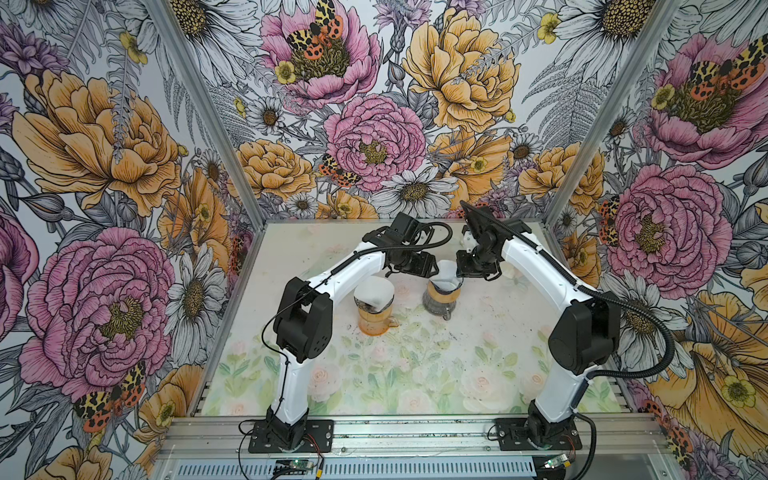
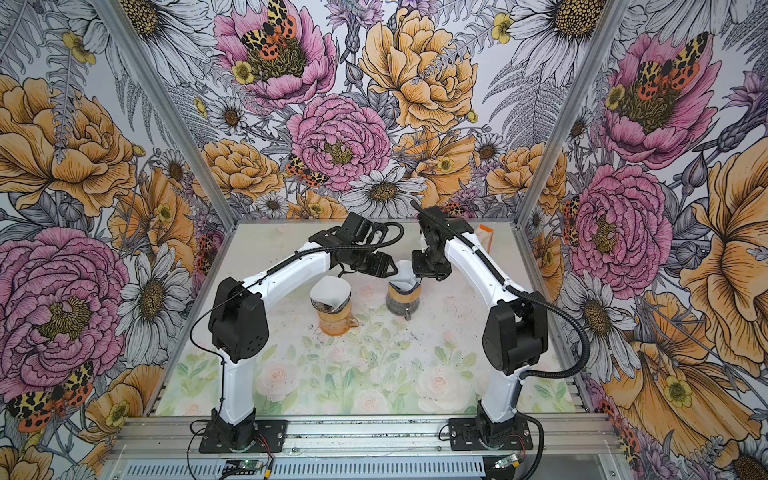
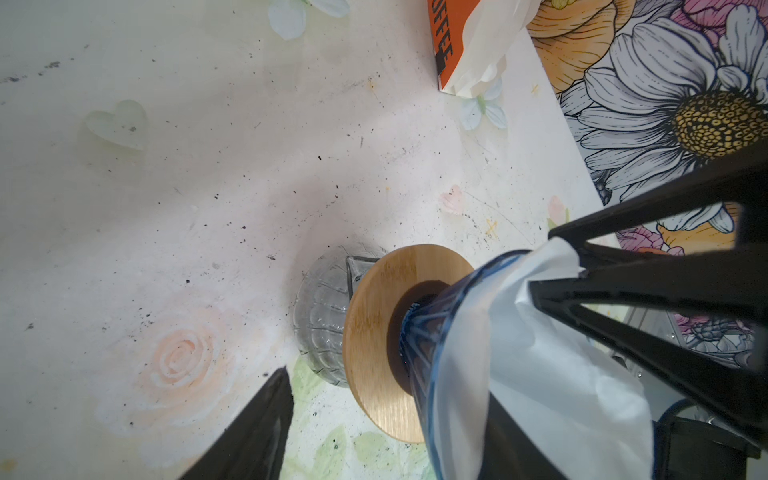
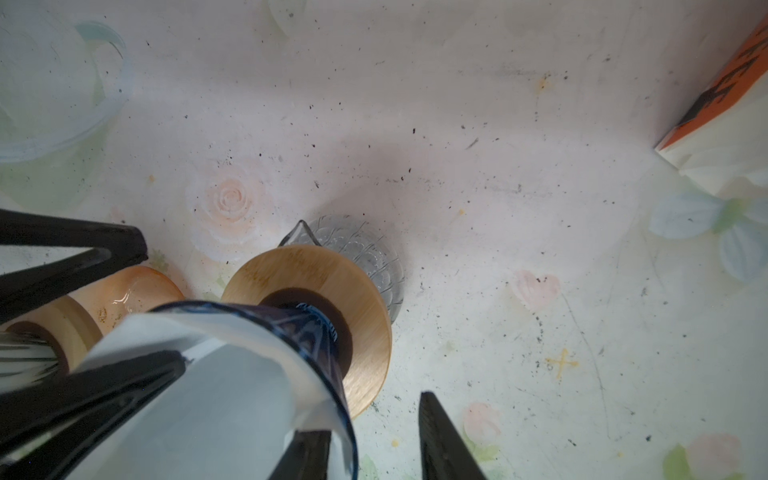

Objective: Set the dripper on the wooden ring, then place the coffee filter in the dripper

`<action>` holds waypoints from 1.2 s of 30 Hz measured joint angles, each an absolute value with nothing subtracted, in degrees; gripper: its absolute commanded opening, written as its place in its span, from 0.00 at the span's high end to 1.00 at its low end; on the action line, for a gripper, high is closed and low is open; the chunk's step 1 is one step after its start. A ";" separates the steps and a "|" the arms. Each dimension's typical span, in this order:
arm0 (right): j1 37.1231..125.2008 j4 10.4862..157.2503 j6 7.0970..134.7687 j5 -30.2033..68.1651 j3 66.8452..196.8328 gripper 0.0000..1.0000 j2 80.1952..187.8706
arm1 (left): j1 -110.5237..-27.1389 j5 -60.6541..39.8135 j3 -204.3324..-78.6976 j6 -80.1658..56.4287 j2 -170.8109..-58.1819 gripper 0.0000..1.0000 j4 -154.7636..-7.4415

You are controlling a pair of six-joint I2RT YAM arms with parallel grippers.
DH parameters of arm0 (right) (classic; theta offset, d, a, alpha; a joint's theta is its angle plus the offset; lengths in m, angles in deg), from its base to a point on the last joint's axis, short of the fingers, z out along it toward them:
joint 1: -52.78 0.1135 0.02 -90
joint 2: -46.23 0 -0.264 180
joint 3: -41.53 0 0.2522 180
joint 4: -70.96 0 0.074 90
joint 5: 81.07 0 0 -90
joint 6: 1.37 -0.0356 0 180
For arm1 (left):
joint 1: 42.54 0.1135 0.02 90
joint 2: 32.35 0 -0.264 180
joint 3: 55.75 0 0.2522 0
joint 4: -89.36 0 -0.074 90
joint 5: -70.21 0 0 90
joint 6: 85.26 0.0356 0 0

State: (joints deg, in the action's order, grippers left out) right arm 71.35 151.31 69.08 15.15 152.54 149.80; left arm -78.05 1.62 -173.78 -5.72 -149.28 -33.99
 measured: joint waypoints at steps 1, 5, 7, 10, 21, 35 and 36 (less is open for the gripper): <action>71.35 151.22 69.06 15.15 152.39 0.63 149.80 | -78.07 1.62 -173.78 -5.72 -149.28 0.36 -33.94; 71.35 151.02 68.93 15.12 152.12 0.63 149.80 | -78.22 1.60 -173.78 -5.70 -149.28 0.36 -33.55; 71.35 151.00 68.91 15.12 152.12 0.63 149.80 | -78.27 1.60 -173.78 -5.70 -149.28 0.36 -33.51; 71.35 150.72 68.93 15.26 152.12 0.63 149.80 | -78.27 1.60 -173.78 -5.70 -149.28 0.37 -33.35; 71.52 146.58 68.47 19.61 151.75 0.54 146.89 | -78.27 1.60 -174.72 -5.70 -150.02 0.37 -33.25; 73.01 145.47 67.01 17.66 149.74 0.51 147.55 | -78.31 1.60 -174.72 -5.63 -150.17 0.38 -33.16; 73.01 145.49 66.98 17.35 149.61 0.51 147.55 | -78.31 1.60 -174.74 -5.55 -150.17 0.38 -33.16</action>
State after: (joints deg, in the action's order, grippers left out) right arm 73.01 145.49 66.98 17.35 149.61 147.55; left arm -78.31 1.60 -174.74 -5.55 -150.17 -33.16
